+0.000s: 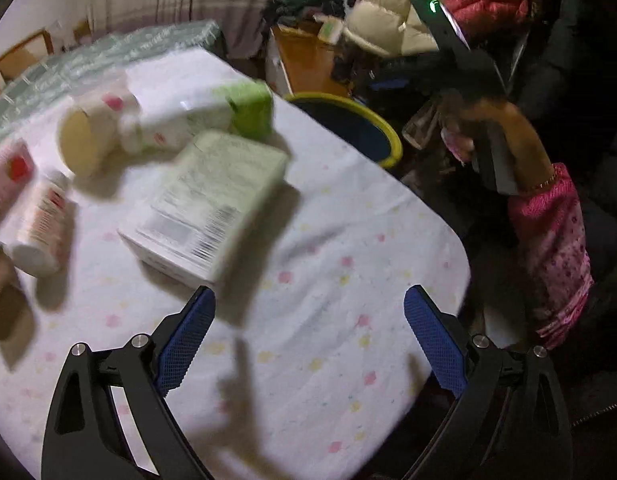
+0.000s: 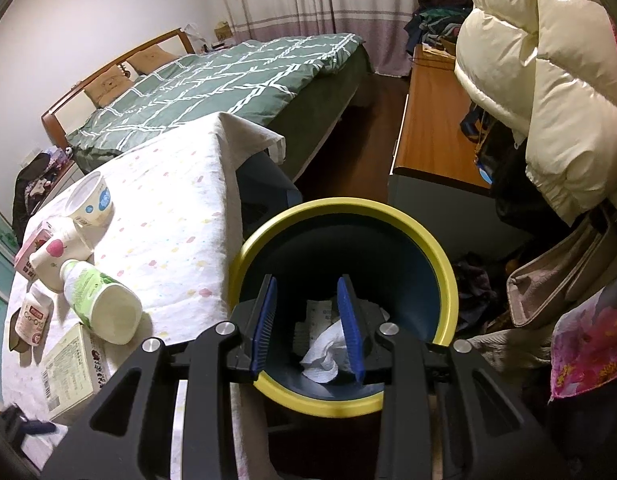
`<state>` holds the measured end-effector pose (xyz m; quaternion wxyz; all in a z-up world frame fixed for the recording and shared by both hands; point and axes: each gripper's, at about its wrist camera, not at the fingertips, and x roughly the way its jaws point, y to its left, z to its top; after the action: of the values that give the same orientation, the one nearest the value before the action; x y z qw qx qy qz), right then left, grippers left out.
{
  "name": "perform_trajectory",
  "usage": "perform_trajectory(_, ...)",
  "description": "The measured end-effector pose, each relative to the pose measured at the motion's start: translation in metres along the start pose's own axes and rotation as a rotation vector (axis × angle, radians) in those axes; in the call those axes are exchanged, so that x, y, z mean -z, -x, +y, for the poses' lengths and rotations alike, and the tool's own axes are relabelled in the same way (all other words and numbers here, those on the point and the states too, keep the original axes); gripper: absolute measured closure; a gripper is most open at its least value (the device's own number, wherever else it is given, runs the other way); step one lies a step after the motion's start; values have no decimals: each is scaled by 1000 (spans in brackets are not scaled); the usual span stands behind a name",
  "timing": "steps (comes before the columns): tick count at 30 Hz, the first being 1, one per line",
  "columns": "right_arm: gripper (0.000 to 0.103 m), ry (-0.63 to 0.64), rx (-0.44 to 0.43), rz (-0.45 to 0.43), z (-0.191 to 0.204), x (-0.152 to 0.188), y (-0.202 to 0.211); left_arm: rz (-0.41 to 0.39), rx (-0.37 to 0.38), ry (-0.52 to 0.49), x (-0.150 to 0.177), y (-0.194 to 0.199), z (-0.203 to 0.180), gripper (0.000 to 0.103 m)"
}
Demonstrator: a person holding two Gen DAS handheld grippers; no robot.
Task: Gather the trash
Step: 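Reach the left gripper to the beige printed box and grasp it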
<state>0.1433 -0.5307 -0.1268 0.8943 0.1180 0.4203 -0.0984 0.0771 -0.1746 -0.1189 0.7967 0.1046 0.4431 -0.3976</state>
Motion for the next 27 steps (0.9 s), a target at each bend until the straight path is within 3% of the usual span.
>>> perform_trajectory(3, 73, -7, -6, -6, 0, -1, 1, -15, -96, -4, -12, 5, 16, 8)
perform_trajectory(8, 72, 0, -7, -9, 0, 1, 4, -5, -186, -67, -35, -16, 32, 8)
perform_trajectory(15, 72, -24, 4, -12, -11, 1, 5, 45, -150, -139, -58, -47, 36, 7)
perform_trajectory(24, 72, -32, -10, 7, -17, 5, -3, 92, -129, -136, -70, -67, 45, 7)
perform_trajectory(27, 72, -36, -12, 7, -19, 5, -4, 103, -121, -144, -72, -71, 44, 13)
